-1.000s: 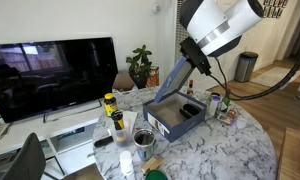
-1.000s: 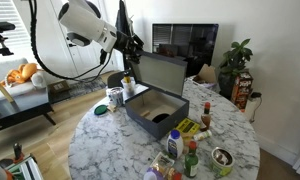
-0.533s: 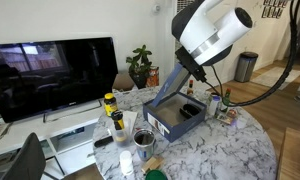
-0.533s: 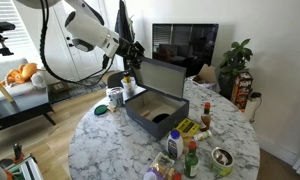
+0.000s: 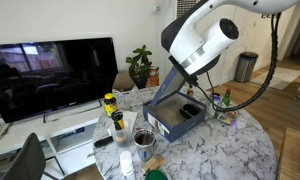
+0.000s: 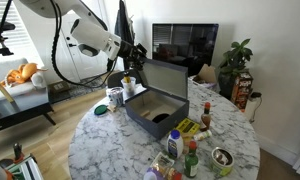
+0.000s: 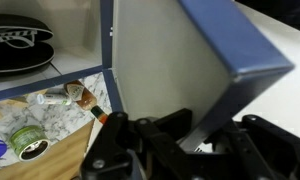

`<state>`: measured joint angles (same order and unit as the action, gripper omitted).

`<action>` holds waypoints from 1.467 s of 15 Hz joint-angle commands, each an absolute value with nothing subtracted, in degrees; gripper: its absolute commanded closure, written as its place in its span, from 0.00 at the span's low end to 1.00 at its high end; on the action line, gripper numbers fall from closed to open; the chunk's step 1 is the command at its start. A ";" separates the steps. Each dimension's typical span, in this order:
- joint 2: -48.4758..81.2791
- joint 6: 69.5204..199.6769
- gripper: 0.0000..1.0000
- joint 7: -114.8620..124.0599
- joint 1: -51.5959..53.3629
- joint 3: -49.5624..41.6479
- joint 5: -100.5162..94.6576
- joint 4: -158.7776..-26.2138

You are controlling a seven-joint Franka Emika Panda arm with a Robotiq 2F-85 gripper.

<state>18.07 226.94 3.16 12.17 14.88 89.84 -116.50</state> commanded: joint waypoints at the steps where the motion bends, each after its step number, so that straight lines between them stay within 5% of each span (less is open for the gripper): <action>1: 21.86 230.34 1.00 6.55 14.63 12.77 88.20 -113.14; 22: 28.14 233.60 1.00 9.70 16.28 12.16 91.29 -106.73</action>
